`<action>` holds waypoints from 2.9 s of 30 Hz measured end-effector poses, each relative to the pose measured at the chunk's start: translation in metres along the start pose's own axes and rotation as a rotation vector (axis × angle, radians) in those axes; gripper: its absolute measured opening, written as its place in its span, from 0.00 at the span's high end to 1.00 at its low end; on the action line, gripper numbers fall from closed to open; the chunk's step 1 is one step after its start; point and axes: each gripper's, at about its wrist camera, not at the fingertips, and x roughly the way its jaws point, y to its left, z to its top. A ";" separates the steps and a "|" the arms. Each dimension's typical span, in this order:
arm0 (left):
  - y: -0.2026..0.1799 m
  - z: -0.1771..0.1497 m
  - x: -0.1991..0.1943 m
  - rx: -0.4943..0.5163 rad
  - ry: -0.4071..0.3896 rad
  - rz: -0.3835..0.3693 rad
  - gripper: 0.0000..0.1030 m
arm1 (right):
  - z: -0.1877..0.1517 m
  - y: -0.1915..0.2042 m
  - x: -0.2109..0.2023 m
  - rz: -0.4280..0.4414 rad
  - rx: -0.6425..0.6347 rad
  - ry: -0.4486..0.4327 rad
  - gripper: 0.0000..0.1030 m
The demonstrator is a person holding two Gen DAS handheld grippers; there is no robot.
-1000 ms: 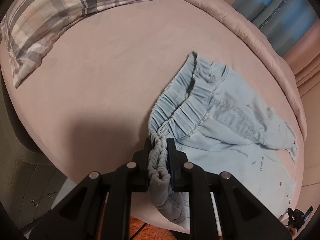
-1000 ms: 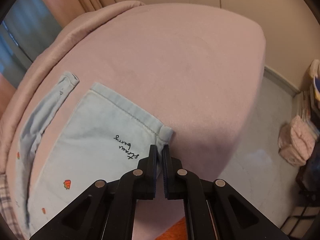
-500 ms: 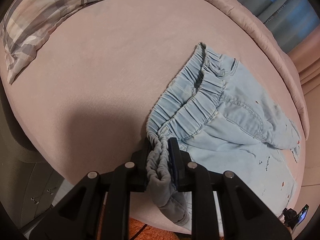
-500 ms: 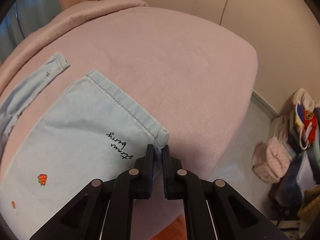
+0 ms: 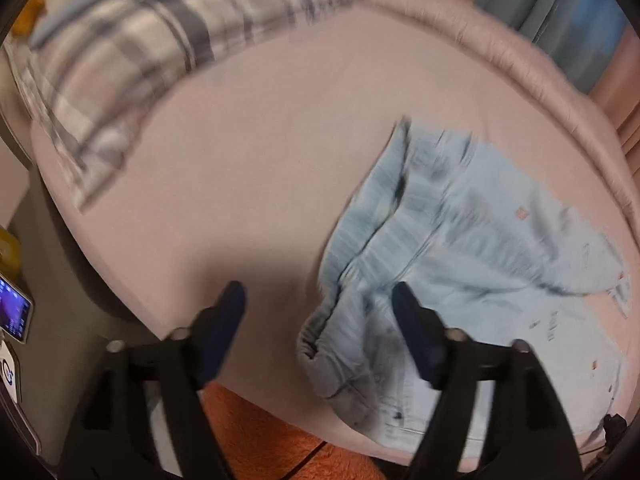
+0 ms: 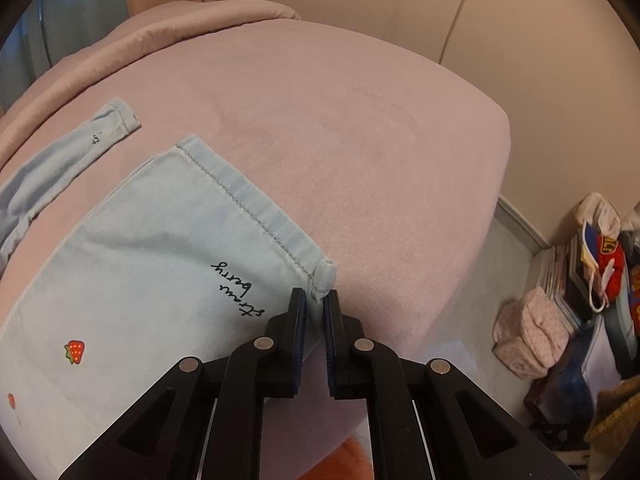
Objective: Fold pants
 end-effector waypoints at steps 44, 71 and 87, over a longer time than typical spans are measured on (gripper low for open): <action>-0.124 -0.037 -0.014 0.081 0.044 -0.347 0.16 | 0.071 0.303 0.012 0.492 -0.096 0.206 0.92; -0.185 0.001 -0.004 0.044 0.067 -0.568 0.95 | -0.007 0.085 -0.050 0.799 0.051 0.155 0.93; -0.042 -0.075 0.014 -0.213 0.048 -0.340 0.44 | -0.028 0.080 -0.031 0.682 0.056 0.217 0.93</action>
